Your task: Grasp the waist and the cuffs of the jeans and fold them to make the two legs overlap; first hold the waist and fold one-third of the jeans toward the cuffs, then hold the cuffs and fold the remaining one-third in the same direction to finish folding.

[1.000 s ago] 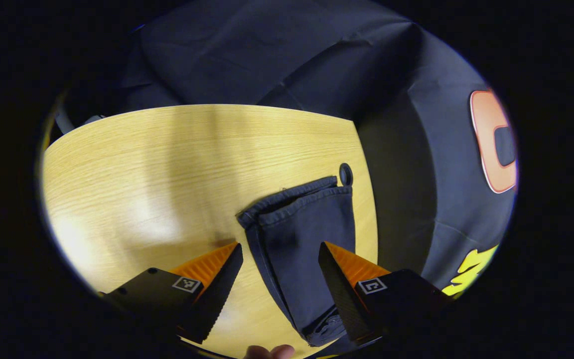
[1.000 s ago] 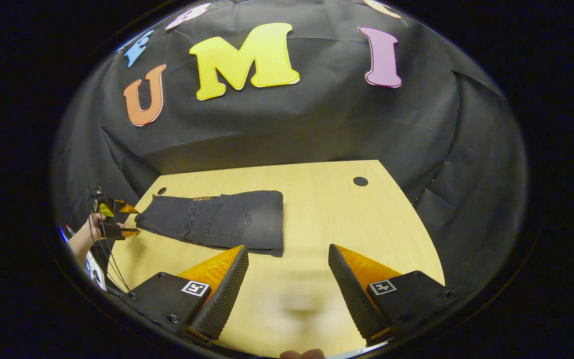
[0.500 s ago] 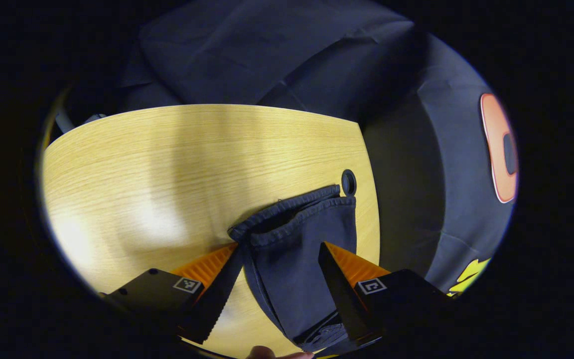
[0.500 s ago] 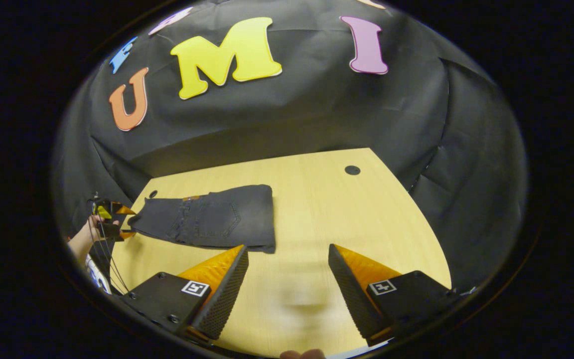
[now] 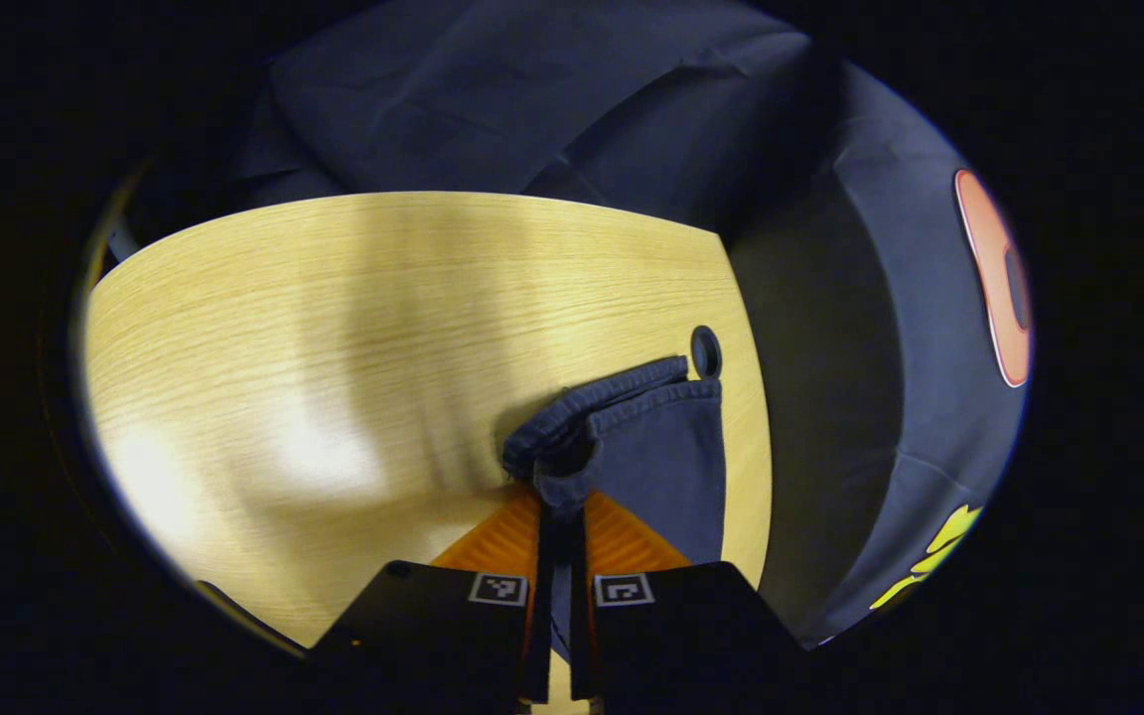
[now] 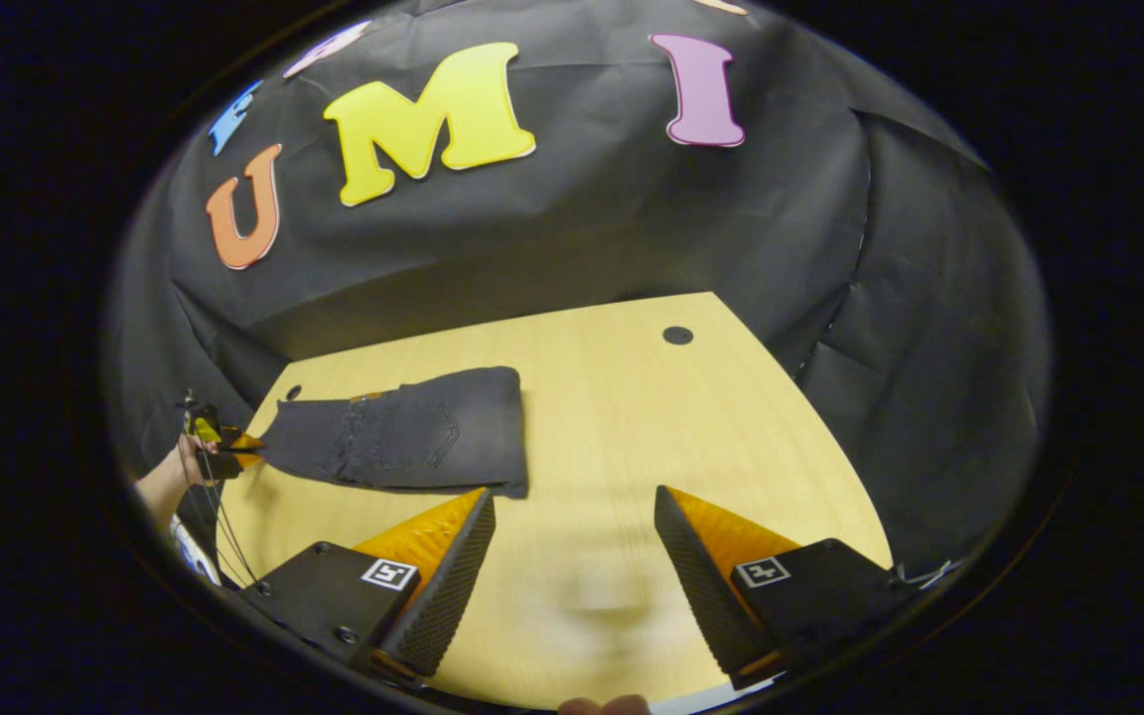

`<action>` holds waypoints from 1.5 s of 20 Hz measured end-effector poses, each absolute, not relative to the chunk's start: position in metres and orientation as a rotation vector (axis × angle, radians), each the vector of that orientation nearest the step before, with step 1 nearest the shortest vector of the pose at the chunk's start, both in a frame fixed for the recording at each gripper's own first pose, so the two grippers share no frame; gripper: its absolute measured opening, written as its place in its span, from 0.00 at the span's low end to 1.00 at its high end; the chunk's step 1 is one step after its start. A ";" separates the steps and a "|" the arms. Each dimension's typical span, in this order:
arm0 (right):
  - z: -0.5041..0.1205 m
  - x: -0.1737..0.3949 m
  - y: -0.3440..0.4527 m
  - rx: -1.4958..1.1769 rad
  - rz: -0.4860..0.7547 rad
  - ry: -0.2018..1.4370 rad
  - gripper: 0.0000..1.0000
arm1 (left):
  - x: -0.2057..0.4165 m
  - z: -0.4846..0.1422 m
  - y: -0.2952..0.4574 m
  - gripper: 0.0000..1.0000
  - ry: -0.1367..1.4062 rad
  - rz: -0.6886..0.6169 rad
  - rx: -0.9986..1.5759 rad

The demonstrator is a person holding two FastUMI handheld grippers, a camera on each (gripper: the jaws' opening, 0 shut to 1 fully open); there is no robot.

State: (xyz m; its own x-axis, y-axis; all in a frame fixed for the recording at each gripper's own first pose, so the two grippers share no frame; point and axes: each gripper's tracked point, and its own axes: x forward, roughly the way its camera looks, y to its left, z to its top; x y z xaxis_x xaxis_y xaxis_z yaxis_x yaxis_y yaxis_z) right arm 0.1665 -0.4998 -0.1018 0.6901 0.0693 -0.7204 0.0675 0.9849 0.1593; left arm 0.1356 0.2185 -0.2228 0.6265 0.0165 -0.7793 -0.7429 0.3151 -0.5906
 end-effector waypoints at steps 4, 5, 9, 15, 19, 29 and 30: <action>-0.086 0.151 -0.512 0.191 -0.026 0.769 0.97 | 0.159 -0.169 0.196 0.06 0.650 0.438 -1.023; -0.085 0.145 -0.516 0.190 -0.033 0.768 0.97 | 0.165 -0.151 0.183 0.05 0.621 0.397 -0.971; -0.069 0.127 -0.529 0.220 -0.062 0.726 1.00 | 0.182 -0.069 0.105 0.05 0.516 0.198 -0.745; -0.053 0.077 -0.563 0.242 -0.139 0.682 0.97 | 0.177 -0.007 -0.066 0.05 0.440 -0.110 -0.539; -0.060 0.040 -0.598 0.276 -0.261 0.688 0.97 | 0.160 -0.048 -0.168 0.05 0.518 -0.204 -0.433; -0.078 0.020 -0.624 0.297 -0.319 0.735 1.00 | 0.155 -0.176 -0.206 0.05 0.688 -0.107 -0.095; -0.079 0.025 -0.620 0.303 -0.305 0.737 1.00 | 0.154 -0.175 -0.208 0.06 0.692 -0.105 -0.097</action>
State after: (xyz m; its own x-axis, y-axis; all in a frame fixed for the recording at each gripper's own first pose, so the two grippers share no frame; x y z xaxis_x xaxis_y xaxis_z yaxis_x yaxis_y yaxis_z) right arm 0.0248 -0.6201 -0.0794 0.7006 -0.1640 -0.6945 0.3740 0.9132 0.1617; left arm 0.1540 -0.2083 -0.1749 0.7653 -0.1282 -0.6307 0.0640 0.9903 -0.1237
